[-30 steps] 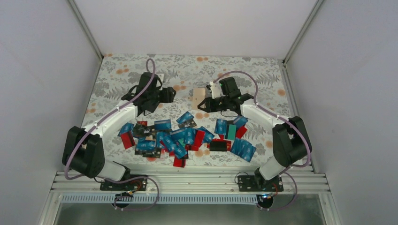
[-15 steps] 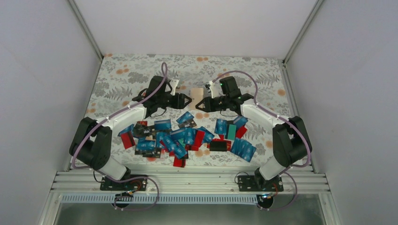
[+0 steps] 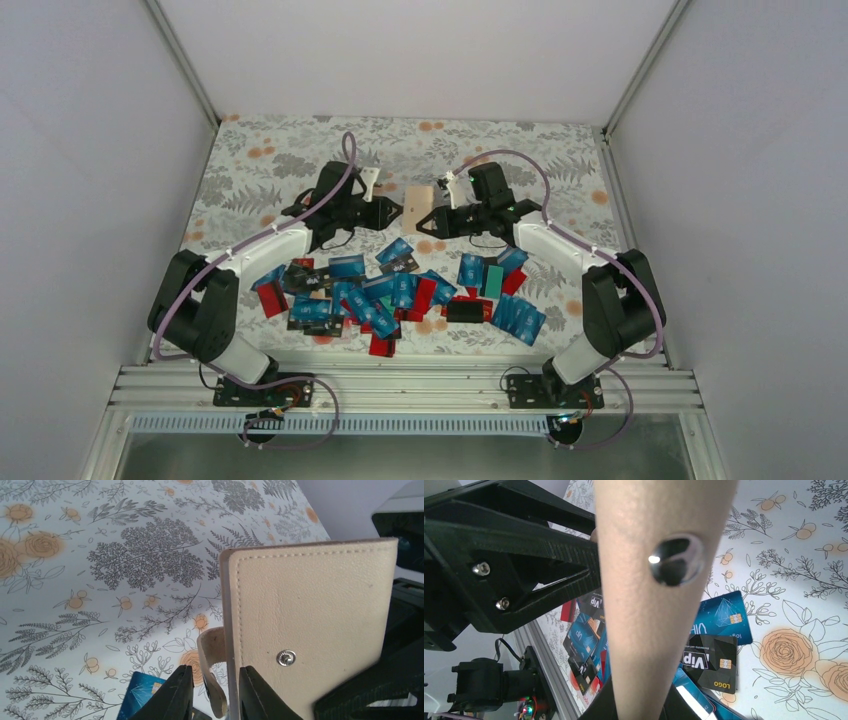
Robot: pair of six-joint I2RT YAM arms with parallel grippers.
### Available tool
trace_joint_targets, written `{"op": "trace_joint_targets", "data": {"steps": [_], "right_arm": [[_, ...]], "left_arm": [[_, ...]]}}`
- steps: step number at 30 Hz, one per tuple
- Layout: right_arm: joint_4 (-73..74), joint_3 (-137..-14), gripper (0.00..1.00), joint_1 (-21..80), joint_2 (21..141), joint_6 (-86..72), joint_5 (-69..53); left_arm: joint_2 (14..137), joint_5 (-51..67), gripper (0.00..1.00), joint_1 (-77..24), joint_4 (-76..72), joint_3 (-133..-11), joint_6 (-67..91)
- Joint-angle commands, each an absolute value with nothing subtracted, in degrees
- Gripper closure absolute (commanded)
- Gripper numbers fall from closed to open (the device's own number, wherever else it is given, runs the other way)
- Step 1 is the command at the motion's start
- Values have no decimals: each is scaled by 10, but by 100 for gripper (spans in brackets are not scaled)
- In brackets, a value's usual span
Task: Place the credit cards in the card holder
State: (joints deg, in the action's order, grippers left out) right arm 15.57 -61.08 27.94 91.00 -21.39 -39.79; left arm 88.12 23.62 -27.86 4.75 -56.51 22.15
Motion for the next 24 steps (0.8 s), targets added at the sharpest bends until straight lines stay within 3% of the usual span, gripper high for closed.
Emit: {"op": "trace_joint_targets", "data": {"steps": [1, 4, 14, 24], "right_arm": [[134, -605, 96, 278, 891, -213, -413], [130, -601, 96, 277, 895, -214, -412], [129, -589, 94, 263, 996, -215, -361], [129, -590, 67, 243, 1070, -209, -340]], "left_arm": [[884, 223, 83, -277, 19, -578, 222], [898, 223, 97, -277, 8, -579, 227], [956, 216, 98, -287, -12, -578, 240], [1038, 199, 98, -307, -23, -595, 255]]}}
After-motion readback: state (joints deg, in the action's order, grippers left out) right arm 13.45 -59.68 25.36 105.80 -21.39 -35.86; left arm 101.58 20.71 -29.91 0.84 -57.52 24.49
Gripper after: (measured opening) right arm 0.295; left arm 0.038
